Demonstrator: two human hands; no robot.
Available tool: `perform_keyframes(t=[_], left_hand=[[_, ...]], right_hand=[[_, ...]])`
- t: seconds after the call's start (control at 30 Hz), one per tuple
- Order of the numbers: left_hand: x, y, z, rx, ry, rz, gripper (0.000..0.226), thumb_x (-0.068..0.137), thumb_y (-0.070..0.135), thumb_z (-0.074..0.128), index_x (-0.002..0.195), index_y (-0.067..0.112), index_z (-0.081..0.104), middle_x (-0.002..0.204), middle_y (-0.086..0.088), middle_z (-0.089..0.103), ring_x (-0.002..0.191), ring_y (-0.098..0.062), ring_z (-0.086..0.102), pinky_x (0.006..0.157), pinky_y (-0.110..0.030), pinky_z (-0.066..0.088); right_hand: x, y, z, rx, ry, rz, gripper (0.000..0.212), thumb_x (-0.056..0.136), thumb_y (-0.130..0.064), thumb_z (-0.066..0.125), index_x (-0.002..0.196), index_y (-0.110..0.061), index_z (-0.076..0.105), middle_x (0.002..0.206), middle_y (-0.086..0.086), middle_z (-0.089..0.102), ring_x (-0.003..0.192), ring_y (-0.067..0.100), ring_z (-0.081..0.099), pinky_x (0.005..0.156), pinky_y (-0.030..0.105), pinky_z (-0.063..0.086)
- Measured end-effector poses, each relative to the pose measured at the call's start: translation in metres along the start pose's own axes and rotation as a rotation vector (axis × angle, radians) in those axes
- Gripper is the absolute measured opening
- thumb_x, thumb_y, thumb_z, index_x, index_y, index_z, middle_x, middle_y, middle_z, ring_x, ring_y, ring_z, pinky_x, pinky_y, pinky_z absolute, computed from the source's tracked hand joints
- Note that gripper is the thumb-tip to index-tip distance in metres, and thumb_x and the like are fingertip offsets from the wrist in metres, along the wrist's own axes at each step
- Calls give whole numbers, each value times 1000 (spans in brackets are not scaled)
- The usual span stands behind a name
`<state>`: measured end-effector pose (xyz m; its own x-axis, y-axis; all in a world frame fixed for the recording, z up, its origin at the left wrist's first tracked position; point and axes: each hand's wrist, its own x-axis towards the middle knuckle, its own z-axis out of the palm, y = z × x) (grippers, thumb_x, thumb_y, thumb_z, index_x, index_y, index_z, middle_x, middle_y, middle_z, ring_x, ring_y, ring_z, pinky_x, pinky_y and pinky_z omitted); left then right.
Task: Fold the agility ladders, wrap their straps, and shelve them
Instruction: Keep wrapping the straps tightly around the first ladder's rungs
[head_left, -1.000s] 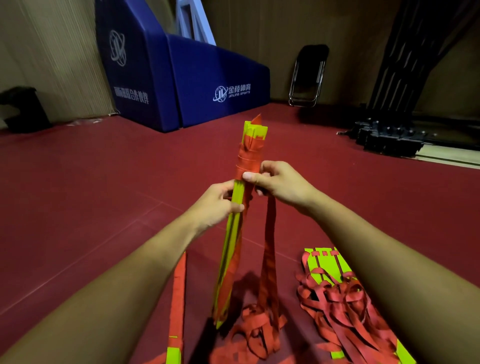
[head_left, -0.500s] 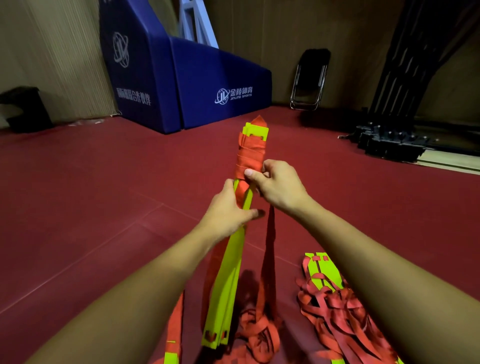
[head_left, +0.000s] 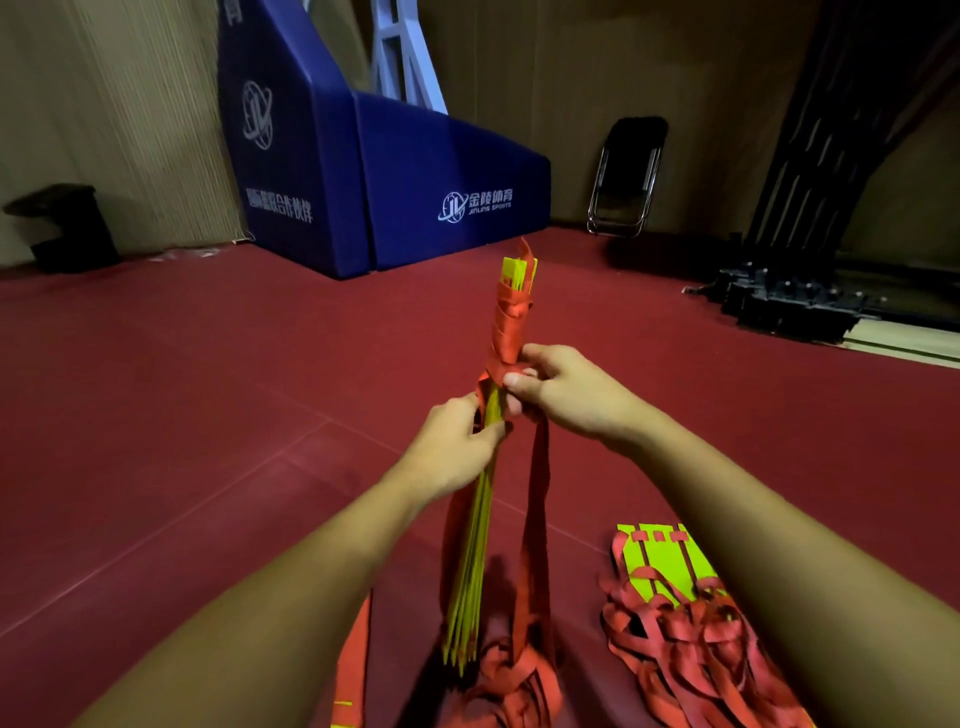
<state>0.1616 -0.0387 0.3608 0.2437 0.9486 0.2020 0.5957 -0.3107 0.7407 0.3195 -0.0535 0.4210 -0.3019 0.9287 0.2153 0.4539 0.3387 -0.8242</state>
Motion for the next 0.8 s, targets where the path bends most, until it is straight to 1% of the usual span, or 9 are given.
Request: perform_keyframes(t=[0.03,0.1,0.2,0.27,0.37,0.47,0.6,0.67,0.8], left_hand=[[0,0,0,-24,-36,3,12,88,31,64,94,42,65,83,8,69,75,-12,63,76,-19,51],[5,-6,3,-99,-63,12,34,77,46,61,106,29,67,100,-1,73,94,-25,68,93,-40,54],[8,-5,0,-176,-125,11,41,76,35,61,115,22,66,110,-2,73,107,-24,68,102,-47,50],[5,-1,-4,-176,-147,13,42,73,23,66,114,25,63,106,3,72,105,-18,68,99,-40,53],[4,-4,-3,-67,-130,10,38,71,13,81,96,31,59,84,11,68,84,-14,65,80,-32,55],[6,-9,0,-182,-122,-44,40,60,18,78,94,28,63,90,2,74,91,-22,73,86,-44,59],[5,-6,-5,-282,-115,-58,49,75,-6,72,120,10,61,93,-4,70,88,-23,69,90,-50,57],[6,-7,-6,-295,-136,-66,44,83,-14,64,122,4,55,90,-7,67,83,-19,63,89,-49,54],[3,-7,-4,-162,-103,-41,56,68,30,82,115,20,53,96,-8,67,86,-22,62,85,-49,53]], right_hand=[[0,1,-1,-15,7,-5,8,100,-8,53,101,-5,60,62,-2,57,51,6,47,52,17,37],[0,3,-3,-26,64,-14,15,98,-14,59,105,-1,62,58,-3,57,46,2,45,49,16,34],[1,6,-7,-12,112,-27,25,95,-21,65,103,2,63,55,-4,56,44,2,44,49,17,33],[3,8,-6,-52,135,-50,28,93,-26,67,96,2,64,55,-4,55,46,5,44,53,25,35],[8,15,1,-98,258,-46,32,87,-35,73,80,-7,58,54,-5,54,46,7,44,53,30,35],[13,19,3,-97,405,-13,41,80,-40,78,70,-17,46,53,-4,55,48,13,47,55,32,38],[10,18,-8,-92,206,-38,27,86,-33,74,82,-14,56,57,-2,63,54,12,57,63,36,46],[7,17,-11,-108,129,-64,19,91,-29,70,81,-16,60,59,-4,62,53,6,54,60,32,42],[7,16,-4,-186,245,-46,32,93,-29,66,64,-17,58,55,-5,60,47,5,47,57,29,35]])
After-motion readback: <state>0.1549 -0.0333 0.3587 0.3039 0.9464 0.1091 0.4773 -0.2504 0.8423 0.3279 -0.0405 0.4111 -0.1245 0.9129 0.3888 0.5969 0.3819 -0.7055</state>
